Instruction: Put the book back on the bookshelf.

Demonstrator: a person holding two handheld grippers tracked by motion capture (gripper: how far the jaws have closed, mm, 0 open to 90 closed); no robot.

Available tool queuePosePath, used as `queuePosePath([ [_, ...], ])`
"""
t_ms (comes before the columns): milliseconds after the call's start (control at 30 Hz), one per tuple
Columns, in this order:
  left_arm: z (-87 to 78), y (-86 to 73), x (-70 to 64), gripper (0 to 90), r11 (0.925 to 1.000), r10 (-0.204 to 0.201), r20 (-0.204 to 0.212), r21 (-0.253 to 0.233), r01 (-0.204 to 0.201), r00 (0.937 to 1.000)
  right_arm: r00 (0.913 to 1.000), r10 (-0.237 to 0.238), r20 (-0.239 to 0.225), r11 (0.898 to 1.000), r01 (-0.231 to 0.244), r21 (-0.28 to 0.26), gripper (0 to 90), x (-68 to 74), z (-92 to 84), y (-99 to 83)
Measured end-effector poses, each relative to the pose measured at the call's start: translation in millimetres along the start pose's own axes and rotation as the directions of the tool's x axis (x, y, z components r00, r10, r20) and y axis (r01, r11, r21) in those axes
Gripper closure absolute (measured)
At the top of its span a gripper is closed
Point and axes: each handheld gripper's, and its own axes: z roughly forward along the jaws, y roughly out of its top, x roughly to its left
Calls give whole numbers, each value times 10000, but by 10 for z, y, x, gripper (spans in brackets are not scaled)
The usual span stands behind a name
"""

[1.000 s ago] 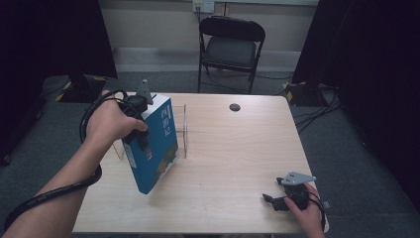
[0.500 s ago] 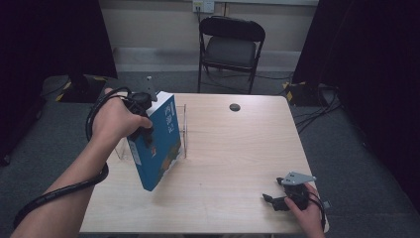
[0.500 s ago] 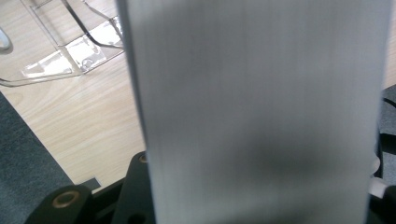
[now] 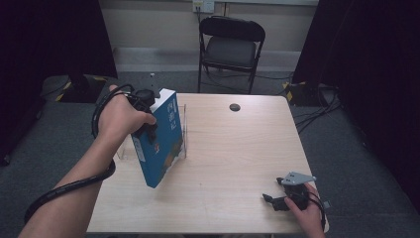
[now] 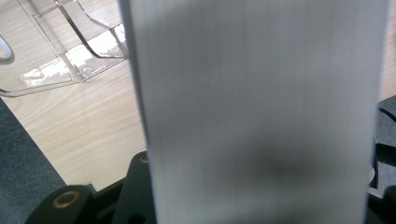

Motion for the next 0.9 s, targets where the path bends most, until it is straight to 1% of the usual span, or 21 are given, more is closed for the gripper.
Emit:
queuePosePath([
  [67, 3, 5, 2, 621, 10000, -52, 21, -26, 52, 10000, 10000, 4, 2, 10000, -4, -1, 131, 1, 0, 0],
  [167, 7, 8, -9, 621, 10000, -4, 0, -18, 4, 10000, 10000, 2, -10, 10000, -2, -9, 131, 0, 1, 0],
  [233, 8, 12, 5, 621, 10000, -88, 72, -29, 88, 9999, 10000, 19, -5, 10000, -19, 2, 131, 2, 0, 0],
  [267, 9, 9, 15, 621, 9997, -220, 140, -79, 221, 9997, 10000, 0, -8, 10000, 0, -6, 131, 0, 1, 0],
  [333, 9, 7, 14, 621, 9995, -290, 120, -117, 291, 9995, 10000, -2, 29, 10000, 2, -1, 131, 1, 0, 0],
  [500, 10, 23, 20, 621, 9992, -375, 120, -150, 377, 9992, 10000, -1, -4, 10000, 1, -5, 131, 0, 1, 0],
  [567, 21, 38, 31, 621, 9985, -493, 122, -244, 496, 9987, 10000, 7, 7, 10000, -7, -11, 131, 1, 1, 0],
  [700, 37, 52, 56, 621, 9979, -585, 271, -275, 593, 9979, 10000, 2, 14, 10000, -2, -12, 131, 1, 1, 0],
  [733, 49, 60, 60, 621, 9974, -652, 177, -280, 657, 9977, 10000, 12, 29, 10000, -12, 5, 131, 2, -1, 0],
  [767, 49, 60, 60, 621, 9974, -652, 177, -280, 657, 9977, 10000, -11, 31, 10000, 11, 20, 131, 0, -3, 1],
  [800, 64, 73, 71, 621, 9977, -637, 222, -226, 642, 9977, 10000, 13, -1, 10000, -13, -15, 131, 1, 1, 0],
  [900, 78, 83, 85, 621, 9968, -740, 277, -282, 748, 9969, 10000, 2, 11, 10000, -2, -14, 131, 1, 1, 0],
])
